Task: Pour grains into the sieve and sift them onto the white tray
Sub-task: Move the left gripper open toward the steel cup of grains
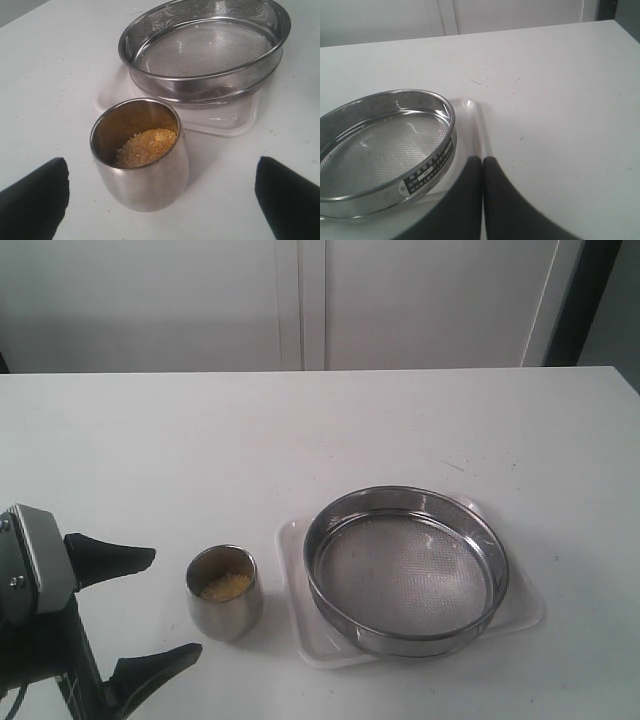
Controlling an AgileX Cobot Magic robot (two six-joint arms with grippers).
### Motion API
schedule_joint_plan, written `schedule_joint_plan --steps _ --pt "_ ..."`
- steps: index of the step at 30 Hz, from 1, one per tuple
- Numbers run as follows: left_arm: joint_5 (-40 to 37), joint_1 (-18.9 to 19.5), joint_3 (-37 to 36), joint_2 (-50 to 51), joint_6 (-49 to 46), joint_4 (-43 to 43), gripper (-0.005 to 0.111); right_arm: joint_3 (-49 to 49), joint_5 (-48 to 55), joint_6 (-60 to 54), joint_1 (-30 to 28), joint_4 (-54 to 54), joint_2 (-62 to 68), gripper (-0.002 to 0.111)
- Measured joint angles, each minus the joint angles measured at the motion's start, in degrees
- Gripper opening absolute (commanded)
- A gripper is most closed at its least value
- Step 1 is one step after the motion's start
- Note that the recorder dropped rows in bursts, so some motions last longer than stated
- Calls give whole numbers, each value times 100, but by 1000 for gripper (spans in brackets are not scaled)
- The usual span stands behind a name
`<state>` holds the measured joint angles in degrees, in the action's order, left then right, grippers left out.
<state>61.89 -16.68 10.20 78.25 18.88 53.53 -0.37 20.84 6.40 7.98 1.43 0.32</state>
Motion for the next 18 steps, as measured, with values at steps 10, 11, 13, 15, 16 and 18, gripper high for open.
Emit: schedule_joint_plan --steps 10,11,13,15,16,18 --pt "-333 0 0 65 -55 -475 105 0 0 0 0 0 0 0" --pt "-346 0 0 106 -67 -505 105 0 0 0 0 0 0 0" --pt "-320 0 0 178 -124 -534 105 0 0 0 0 0 0 0" --pt "-296 0 24 283 -203 -546 105 0 0 0 0 0 0 0" --pt "-258 0 54 369 -247 -558 105 0 0 0 0 0 0 0" --pt "-139 0 101 517 -266 -565 105 0 0 0 0 0 0 0"
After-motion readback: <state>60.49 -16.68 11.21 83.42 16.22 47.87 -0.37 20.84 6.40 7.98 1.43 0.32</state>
